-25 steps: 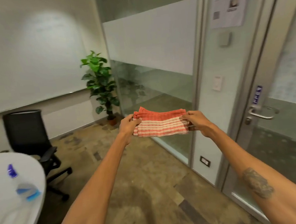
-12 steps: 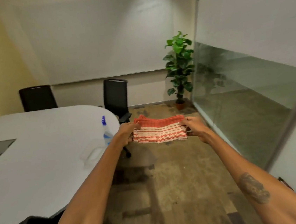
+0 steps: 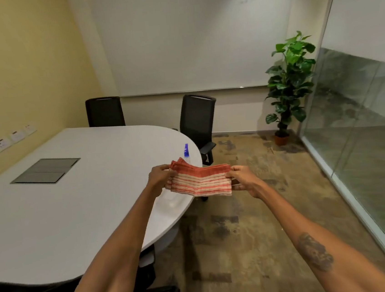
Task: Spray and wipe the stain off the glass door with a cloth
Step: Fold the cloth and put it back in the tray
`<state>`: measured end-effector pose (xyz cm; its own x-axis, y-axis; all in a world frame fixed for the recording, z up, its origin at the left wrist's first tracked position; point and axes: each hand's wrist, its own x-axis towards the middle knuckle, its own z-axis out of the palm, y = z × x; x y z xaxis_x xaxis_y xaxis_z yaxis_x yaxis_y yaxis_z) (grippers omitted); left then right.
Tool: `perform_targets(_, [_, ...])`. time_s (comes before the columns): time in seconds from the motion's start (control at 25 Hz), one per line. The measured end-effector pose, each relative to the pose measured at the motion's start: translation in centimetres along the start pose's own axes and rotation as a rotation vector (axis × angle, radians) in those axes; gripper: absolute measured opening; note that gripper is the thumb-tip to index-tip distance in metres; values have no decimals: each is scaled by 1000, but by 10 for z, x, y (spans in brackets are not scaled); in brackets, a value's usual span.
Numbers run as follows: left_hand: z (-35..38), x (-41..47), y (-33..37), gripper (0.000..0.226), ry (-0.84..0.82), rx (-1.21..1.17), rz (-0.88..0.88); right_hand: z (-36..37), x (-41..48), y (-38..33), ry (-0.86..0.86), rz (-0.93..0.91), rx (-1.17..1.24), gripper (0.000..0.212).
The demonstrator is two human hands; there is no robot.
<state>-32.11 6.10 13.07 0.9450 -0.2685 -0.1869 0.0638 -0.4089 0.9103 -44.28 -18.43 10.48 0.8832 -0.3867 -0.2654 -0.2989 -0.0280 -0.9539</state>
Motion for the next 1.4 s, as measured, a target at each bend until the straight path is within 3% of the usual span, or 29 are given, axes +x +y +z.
perform_targets(0.4, [-70,99,-57,31,-15,-13,-44,104,94,5,-26,126,67,18])
perform_targets(0.76, [-45,190,-86,34,102,110,-23,128,198,28,-62,223,50,12])
perform_targets(1.0, [-32,241,-104,38,172,177,-52,138,259,41,-116,278,39,24])
perform_targets(1.4, [-33,308,-149,41,110,334,-86,186,321,70,-64,373,73,28])
